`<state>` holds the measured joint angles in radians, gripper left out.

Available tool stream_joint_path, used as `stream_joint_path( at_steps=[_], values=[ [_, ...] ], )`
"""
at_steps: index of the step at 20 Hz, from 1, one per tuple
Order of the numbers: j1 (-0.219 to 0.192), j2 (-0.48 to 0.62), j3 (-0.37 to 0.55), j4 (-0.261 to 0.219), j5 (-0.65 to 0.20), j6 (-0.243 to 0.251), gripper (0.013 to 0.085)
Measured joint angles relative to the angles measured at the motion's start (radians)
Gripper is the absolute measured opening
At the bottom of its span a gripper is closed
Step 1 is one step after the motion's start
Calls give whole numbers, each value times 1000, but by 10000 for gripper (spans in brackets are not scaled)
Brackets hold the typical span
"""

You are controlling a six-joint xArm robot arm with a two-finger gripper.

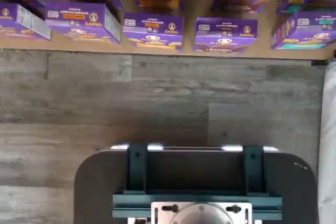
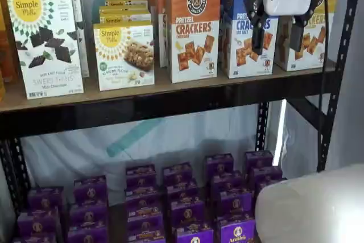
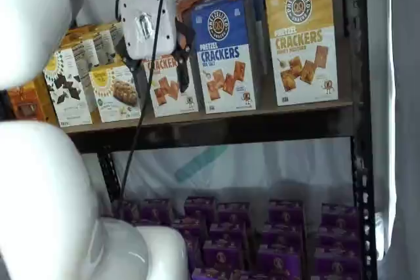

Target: Retrieve the yellow and white box located on the top shelf, the sixth one from the left

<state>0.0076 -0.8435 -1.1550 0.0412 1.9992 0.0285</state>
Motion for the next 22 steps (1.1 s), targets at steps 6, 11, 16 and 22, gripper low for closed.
stream_joint_path(
  at_steps=[6, 11, 16, 22],
  values=[
    [-17, 15, -13, 14, 27, -10, 850],
    [-1, 4, -1, -22, 0, -10, 850],
    [-52, -1, 15, -51, -55, -69, 850],
    [-185, 25, 16, -84, -129, -209, 850]
  ],
)
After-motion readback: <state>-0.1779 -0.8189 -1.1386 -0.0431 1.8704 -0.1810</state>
